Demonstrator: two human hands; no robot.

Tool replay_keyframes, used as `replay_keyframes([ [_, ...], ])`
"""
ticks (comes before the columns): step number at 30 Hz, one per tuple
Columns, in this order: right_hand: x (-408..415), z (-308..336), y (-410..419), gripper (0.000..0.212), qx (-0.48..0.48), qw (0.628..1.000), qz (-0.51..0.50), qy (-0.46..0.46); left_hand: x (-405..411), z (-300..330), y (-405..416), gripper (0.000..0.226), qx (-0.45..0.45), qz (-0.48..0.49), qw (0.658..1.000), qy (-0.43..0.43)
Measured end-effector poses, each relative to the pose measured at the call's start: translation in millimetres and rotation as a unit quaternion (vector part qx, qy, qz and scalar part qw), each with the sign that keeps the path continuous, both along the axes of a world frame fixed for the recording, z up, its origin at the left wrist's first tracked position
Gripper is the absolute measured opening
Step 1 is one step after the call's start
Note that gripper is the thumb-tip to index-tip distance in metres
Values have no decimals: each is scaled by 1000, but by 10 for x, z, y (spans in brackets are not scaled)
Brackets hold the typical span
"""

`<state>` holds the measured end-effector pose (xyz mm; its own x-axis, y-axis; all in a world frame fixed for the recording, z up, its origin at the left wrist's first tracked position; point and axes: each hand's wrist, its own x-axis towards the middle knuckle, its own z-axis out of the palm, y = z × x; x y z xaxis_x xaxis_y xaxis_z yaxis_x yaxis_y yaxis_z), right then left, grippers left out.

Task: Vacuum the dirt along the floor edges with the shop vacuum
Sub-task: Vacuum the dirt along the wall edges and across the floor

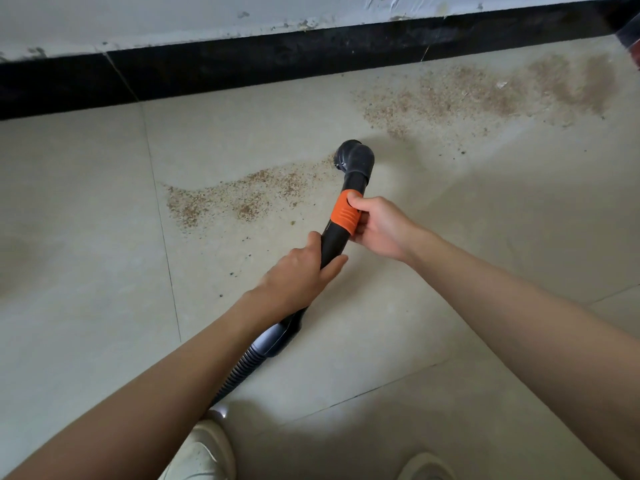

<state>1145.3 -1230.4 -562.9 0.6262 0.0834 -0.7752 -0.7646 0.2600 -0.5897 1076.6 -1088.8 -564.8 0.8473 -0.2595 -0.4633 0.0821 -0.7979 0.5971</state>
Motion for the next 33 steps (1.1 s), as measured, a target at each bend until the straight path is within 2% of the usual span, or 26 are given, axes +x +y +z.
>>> replay_keyframes([
  [6, 140, -28, 315, 23, -19, 1000, -4, -10, 112, -43, 209, 50, 18, 17, 1000, -17],
  [9, 49, -77, 324, 27, -36, 999, -23, -6, 32, -16, 209, 43, 12, 5, 1000, -14],
  [14, -269, -202, 76, 36, -153, 986, -51, 35, -301, 5, 55, 43, 75, -92, 993, -22],
  [19, -507, -242, -120, 27, -74, 988, -111, 73, -506, -28, -61, 41, 95, -146, 984, -38],
  [25, -165, -146, 183, 25, -76, 995, -40, 55, -335, 5, 117, 46, 117, -91, 987, -57],
  [33, 79, -9, 637, 25, -82, 995, 25, 52, -203, 84, 420, 46, 105, -19, 994, -30],
])
